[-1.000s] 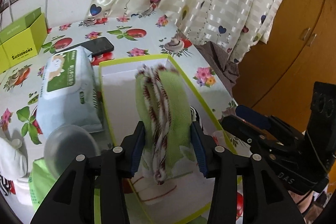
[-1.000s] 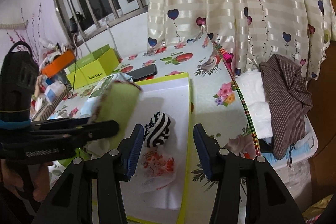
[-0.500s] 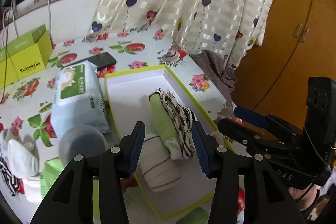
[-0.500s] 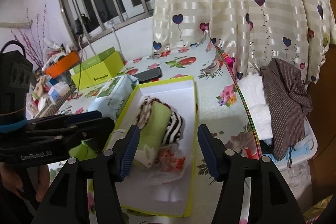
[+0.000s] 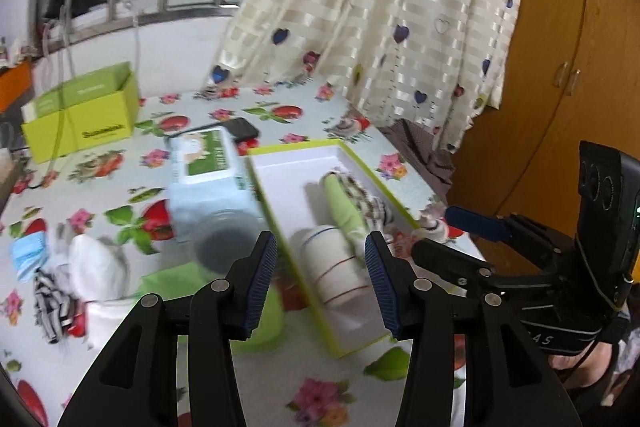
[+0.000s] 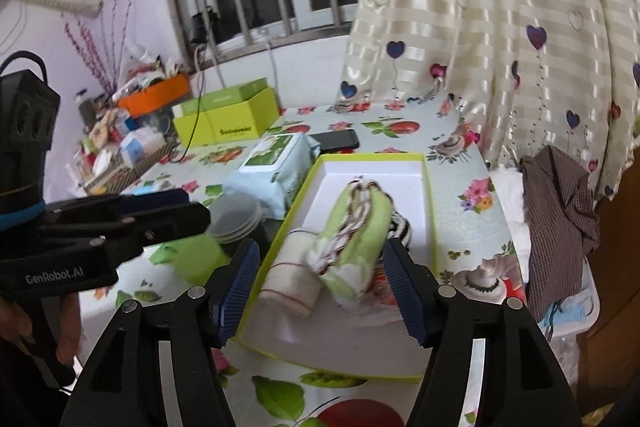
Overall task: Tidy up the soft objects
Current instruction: 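Withdraw both tools from the tray back over the table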
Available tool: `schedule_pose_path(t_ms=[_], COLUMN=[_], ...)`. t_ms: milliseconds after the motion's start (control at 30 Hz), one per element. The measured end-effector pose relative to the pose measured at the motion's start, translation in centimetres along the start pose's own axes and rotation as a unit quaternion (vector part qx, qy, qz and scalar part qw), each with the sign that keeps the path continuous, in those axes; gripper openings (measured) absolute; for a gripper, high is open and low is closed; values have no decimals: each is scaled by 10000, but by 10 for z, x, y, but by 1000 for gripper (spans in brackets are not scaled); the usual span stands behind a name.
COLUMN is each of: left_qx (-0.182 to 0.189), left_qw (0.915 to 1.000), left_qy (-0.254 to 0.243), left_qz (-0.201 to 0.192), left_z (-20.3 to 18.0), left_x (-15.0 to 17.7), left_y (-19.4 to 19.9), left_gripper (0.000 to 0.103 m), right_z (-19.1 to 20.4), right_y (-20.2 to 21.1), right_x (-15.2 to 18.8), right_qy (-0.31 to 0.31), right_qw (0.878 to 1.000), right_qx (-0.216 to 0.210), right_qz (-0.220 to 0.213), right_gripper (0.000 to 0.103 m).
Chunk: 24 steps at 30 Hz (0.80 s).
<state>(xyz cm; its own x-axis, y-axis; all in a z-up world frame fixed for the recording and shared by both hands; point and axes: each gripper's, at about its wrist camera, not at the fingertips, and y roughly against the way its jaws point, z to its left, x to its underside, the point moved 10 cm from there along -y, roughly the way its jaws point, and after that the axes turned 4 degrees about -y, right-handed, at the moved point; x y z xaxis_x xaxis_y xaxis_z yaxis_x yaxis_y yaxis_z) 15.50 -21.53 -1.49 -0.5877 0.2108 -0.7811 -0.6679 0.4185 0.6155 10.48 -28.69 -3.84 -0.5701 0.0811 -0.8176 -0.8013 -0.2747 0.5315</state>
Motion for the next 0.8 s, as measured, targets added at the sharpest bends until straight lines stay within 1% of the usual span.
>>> schedule_pose_path(t_ms=[100,267,567,800], left_qx=[-81,-263,-513,-625], left_qw=[9999,9992,9965,9938], left_qy=[120,288,655,906], left_qz=[-37,12,69,174], left_z=[16,42,88,117], left_x=[9,27,61,78], left_y=[12,24,46,47], left_gripper=[48,48,48,48], right_z=[18,44,79,96], right_y=[5,7,6,-5], right_x=[1,4,13,18], right_qy=[262,464,725,901], right_qw=[9996,9987,9966,9944], right_qx=[-22,-221,-356,-443], right_qz=[-91,-61,158,323], right_gripper=[64,65,66,66])
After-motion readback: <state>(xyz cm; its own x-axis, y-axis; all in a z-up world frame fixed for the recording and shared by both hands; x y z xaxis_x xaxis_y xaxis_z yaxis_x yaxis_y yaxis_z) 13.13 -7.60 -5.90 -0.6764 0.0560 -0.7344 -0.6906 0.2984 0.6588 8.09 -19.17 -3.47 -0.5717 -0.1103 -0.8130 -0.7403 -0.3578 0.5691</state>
